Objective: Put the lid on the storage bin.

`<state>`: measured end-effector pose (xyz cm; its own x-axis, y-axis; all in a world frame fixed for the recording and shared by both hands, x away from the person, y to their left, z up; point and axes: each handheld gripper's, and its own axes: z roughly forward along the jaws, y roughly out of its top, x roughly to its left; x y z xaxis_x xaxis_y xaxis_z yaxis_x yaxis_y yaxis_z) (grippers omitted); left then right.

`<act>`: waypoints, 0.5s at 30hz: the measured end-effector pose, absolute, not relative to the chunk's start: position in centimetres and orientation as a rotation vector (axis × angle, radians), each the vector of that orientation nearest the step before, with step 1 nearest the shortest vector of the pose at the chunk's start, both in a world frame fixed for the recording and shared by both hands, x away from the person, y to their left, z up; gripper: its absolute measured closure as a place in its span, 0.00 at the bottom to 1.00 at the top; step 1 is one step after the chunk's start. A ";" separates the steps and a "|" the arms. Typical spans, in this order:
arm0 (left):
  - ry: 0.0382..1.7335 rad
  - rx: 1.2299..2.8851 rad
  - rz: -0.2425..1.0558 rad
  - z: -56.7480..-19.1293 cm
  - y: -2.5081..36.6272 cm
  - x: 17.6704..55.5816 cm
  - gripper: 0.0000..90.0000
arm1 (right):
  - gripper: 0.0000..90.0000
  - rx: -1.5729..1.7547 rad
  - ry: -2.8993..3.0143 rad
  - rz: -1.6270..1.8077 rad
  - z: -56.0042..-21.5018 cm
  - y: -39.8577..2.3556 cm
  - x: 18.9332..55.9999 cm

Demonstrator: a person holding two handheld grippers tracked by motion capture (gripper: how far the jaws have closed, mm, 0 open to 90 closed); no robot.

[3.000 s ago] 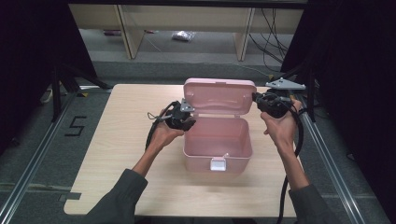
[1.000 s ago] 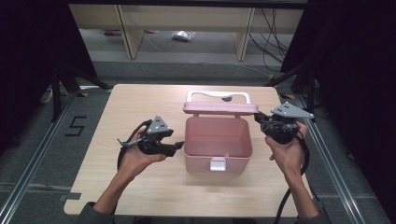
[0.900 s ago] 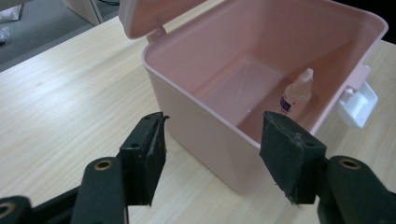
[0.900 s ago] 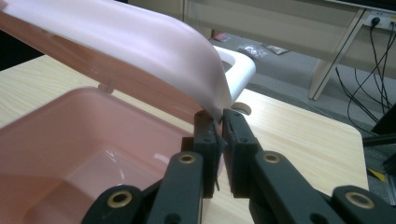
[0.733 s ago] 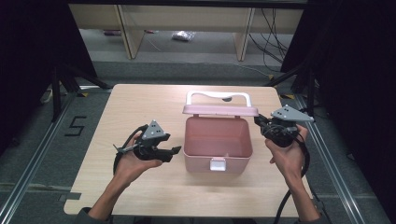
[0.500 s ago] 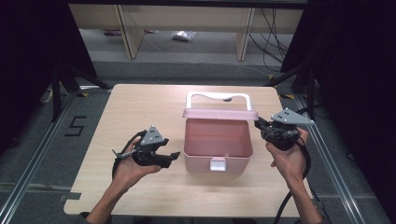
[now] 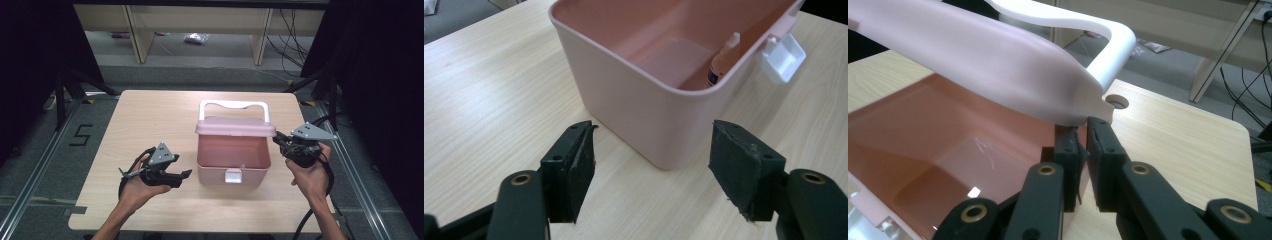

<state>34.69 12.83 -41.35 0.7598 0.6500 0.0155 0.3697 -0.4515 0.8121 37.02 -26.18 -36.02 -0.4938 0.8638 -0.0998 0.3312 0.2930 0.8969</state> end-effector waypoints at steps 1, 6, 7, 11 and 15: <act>0.763 2.092 0.411 -41.4 12.8 34.6 0.38 | 0.94 1.061 1.964 1.164 -36.1 -26.2 37.0; 0.754 2.087 0.413 -41.8 12.9 34.0 0.37 | 0.94 1.096 1.972 1.181 -36.5 -26.1 36.4; 0.754 2.089 0.422 -41.9 12.9 33.8 0.37 | 0.94 1.077 1.973 1.177 -36.5 -26.2 36.4; 0.752 2.097 0.432 -42.1 13.2 33.3 0.36 | 0.94 1.087 1.990 1.182 -36.6 -26.4 36.0; 0.745 2.101 0.433 -42.5 13.3 32.8 0.36 | 0.94 1.058 1.997 1.177 -36.7 -26.5 35.7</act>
